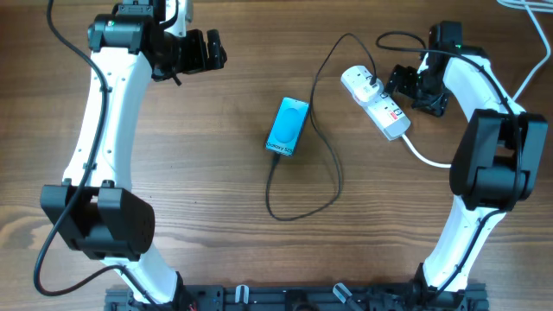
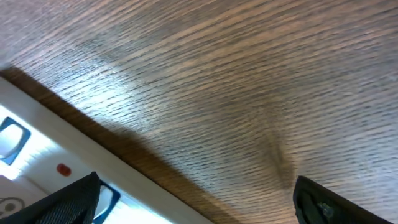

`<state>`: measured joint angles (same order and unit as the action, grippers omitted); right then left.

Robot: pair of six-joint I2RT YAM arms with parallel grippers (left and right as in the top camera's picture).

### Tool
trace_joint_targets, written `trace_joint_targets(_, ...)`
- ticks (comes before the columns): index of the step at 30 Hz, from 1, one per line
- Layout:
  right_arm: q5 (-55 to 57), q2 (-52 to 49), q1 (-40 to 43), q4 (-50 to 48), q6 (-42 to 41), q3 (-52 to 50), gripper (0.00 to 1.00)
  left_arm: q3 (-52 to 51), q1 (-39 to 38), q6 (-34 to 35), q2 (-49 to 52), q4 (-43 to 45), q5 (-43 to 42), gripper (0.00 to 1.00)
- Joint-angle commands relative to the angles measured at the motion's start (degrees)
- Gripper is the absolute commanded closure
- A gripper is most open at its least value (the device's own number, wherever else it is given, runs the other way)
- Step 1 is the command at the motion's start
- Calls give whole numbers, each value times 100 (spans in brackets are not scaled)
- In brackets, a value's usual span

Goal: Plug charger to phone and switch on socket

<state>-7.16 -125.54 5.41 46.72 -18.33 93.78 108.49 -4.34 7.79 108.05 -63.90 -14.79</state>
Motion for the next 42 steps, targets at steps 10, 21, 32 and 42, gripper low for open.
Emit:
trace_joint_targets(10, -323, -221, -94, 219, 31, -70, 0, -15, 11, -48, 33, 0, 74, 0)
trace_joint_targets(21, -299, -216, -28, 297, 17, 120, 0, -15, 11, -48, 33, 0, 74, 0)
trace_joint_targets(32, -306, -210, 66, 472, 37, 168, 0, -15, 11, -48, 33, 0, 74, 0)
trace_joint_targets(42, -393, -210, 66, 498, 184, 162, 0, -15, 11, -48, 33, 0, 74, 0)
